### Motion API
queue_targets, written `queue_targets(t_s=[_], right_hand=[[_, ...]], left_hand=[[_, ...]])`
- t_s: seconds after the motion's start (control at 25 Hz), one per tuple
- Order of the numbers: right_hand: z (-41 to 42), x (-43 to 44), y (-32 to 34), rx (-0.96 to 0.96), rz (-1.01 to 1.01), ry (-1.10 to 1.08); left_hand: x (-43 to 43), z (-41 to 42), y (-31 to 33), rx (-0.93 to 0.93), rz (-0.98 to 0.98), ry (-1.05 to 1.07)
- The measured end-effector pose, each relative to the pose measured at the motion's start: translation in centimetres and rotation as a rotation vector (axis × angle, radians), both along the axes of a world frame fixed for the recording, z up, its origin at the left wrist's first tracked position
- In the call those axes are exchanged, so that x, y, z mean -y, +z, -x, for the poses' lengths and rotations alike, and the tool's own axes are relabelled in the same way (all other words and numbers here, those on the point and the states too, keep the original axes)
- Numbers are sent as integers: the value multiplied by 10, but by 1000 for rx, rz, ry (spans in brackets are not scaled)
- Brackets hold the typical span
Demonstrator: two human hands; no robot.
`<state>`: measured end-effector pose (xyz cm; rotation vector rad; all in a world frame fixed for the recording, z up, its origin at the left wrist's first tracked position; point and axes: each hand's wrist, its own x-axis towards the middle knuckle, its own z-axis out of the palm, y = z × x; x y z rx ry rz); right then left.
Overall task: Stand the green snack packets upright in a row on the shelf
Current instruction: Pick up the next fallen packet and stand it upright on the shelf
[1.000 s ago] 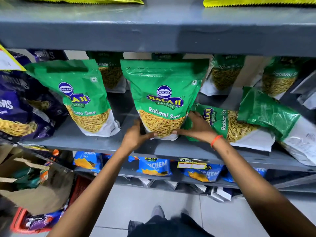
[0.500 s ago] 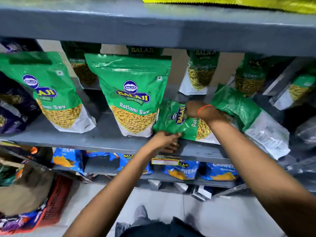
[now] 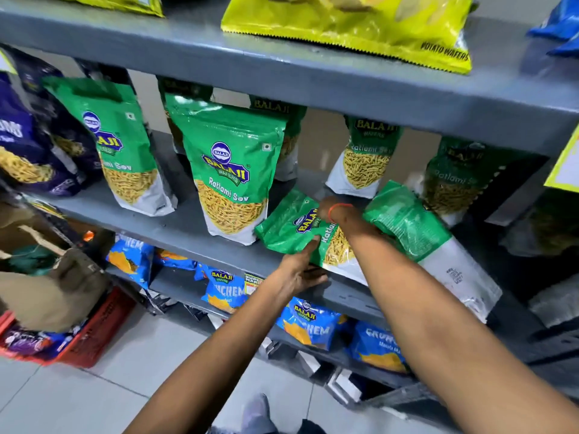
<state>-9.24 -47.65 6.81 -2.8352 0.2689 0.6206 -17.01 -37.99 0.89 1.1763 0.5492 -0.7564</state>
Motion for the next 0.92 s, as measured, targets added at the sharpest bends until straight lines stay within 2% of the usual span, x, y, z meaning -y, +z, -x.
queue_targets(t_s=[0.08, 0.16, 0.24, 0.32, 0.36, 0.48, 0.64, 0.72, 0.8, 0.92], right_hand=[[5, 7, -6, 18, -5, 20], [13, 11, -9, 91, -93, 2], [14, 16, -2, 174, -143, -136], [15, 23, 3, 350, -264, -249], [14, 26, 11, 422, -339, -322], [25, 52, 20, 598, -382, -545], [45, 87, 22, 631, -532, -653], [47, 92, 21, 790, -574, -694], [46, 87, 18, 981, -697, -739], [46, 76, 9, 1097, -921, -787]], left_hand=[[10, 1, 6, 48, 0, 81], [16, 0, 11, 101, 50, 158], [17, 0, 13, 150, 60, 194], [17, 0, 19, 223, 78, 197], [18, -2, 25, 275, 88, 177], [27, -11, 41, 480, 17, 87], [40, -40, 52, 705, -172, 57], [42, -55, 57, 843, -251, -16], [41, -69, 59, 957, -234, -62], [37, -89, 53, 1014, -174, -104]])
